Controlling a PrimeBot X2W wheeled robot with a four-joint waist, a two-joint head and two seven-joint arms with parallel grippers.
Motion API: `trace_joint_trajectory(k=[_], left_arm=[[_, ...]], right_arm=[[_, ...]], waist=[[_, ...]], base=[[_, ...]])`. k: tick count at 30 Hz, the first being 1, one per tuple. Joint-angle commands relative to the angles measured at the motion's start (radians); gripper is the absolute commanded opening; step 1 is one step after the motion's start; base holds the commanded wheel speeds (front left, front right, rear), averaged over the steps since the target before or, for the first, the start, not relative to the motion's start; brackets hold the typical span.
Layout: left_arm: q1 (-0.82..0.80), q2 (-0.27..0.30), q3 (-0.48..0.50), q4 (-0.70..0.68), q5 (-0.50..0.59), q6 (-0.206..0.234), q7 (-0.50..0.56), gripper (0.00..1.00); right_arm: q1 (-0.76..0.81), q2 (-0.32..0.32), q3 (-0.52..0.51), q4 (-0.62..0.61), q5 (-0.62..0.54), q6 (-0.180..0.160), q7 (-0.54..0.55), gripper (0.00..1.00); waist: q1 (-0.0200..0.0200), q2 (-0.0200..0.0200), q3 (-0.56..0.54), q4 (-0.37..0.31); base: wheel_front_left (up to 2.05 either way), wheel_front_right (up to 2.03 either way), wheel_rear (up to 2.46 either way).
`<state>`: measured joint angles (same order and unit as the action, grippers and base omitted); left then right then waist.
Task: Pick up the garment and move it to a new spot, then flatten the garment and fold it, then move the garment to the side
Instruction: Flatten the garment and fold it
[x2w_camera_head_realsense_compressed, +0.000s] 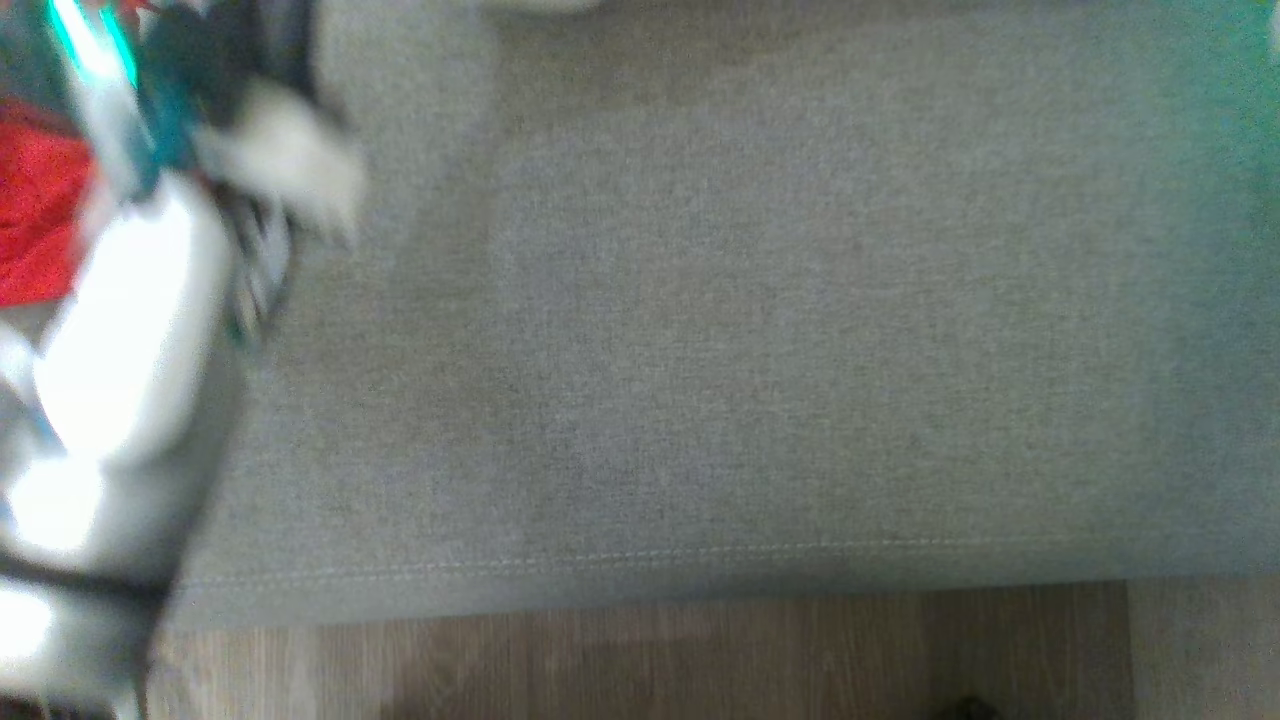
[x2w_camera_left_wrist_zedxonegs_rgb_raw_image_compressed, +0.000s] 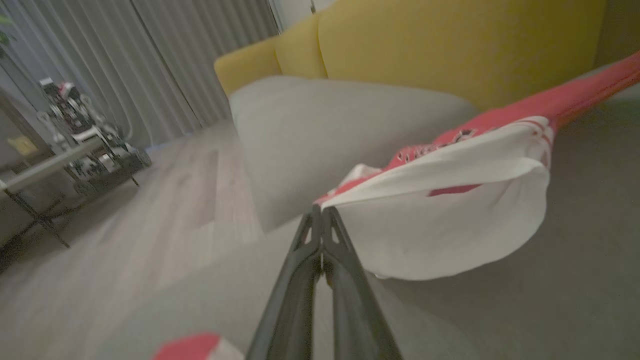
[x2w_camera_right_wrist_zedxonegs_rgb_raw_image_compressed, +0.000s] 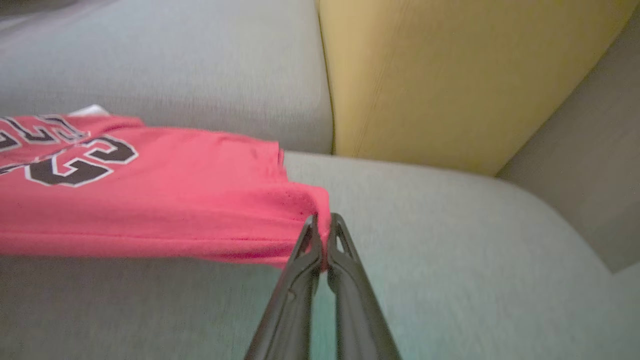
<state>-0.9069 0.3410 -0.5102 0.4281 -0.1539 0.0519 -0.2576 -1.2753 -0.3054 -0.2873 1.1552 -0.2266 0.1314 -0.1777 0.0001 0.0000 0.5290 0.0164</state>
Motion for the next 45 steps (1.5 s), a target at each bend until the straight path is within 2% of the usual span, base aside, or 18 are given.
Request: trace_joint_trajectory(k=[1,4,7,15,21,25,30,33,39,45], left_arm=[[0.066,0.05,0.042,-0.047,-0.031,0.01,-0.004,0.0],[0.274,0.041,0.053,-0.105,-0.106,0.023,-0.004,0.0],[0.444,0.023,0.068,-0.18,-0.177,0.046,-0.002,0.0],[0.754,0.011,0.092,-0.427,-0.272,0.14,0.038,0.0],[0.916,0.028,0.098,-0.633,-0.327,0.186,0.108,0.0],[0.996,0.052,0.097,-0.764,-0.351,0.214,0.169,0.0],[0.989,0.069,0.111,-0.84,-0.385,0.22,0.231,0.0],[0.926,0.057,0.108,-0.803,-0.409,0.197,0.254,0.0],[0.786,0.013,0.092,-0.67,-0.433,0.146,0.258,0.0],[0.62,-0.028,0.073,-0.505,-0.43,0.085,0.239,0.0]], right_arm=[[0.024,0.005,-0.009,-0.006,0.015,-0.001,-0.005,0.0],[0.112,0.018,-0.013,0.036,0.032,-0.001,-0.011,0.0],[0.205,0.002,0.006,0.025,0.015,-0.001,-0.045,0.0],[0.486,0.027,-0.027,-0.082,0.062,-0.001,-0.076,0.0],[0.714,0.055,-0.057,-0.301,0.145,-0.001,-0.065,0.0],[0.882,0.085,-0.052,-0.552,0.207,-0.001,0.034,0.0],[1.036,0.109,-0.043,-0.903,0.251,-0.001,0.223,0.0],[1.068,0.116,-0.032,-1.022,0.239,-0.001,0.324,0.0],[1.031,0.113,-0.011,-1.057,0.225,-0.001,0.42,0.0],[0.921,0.104,0.004,-0.968,0.236,-0.001,0.426,0.0]], waist=[[-0.0001,0.0,-0.055,-0.003],[-0.0001,0.0,-0.105,-0.009],[-0.0001,0.0,-0.157,-0.007],[-0.0001,0.0,-0.27,-0.005],[-0.0001,0.0,-0.298,0.004],[-0.0001,0.0,-0.3,0.003],[-0.0001,0.0,-0.304,-0.006],[-0.0001,0.0,-0.296,-0.01],[-0.0001,0.0,-0.257,-0.01],[-0.0001,0.0,-0.202,-0.012]], base=[[0.0,0.0,0.0],[0.0,0.0,0.0],[0.0,0.0,0.0],[0.0,0.0,0.0],[0.0,0.0,0.0],[0.0,0.0,0.0],[0.0,0.0,0.0],[0.0,0.0,0.0],[0.0,0.0,0.0],[0.0,0.0,0.0]])
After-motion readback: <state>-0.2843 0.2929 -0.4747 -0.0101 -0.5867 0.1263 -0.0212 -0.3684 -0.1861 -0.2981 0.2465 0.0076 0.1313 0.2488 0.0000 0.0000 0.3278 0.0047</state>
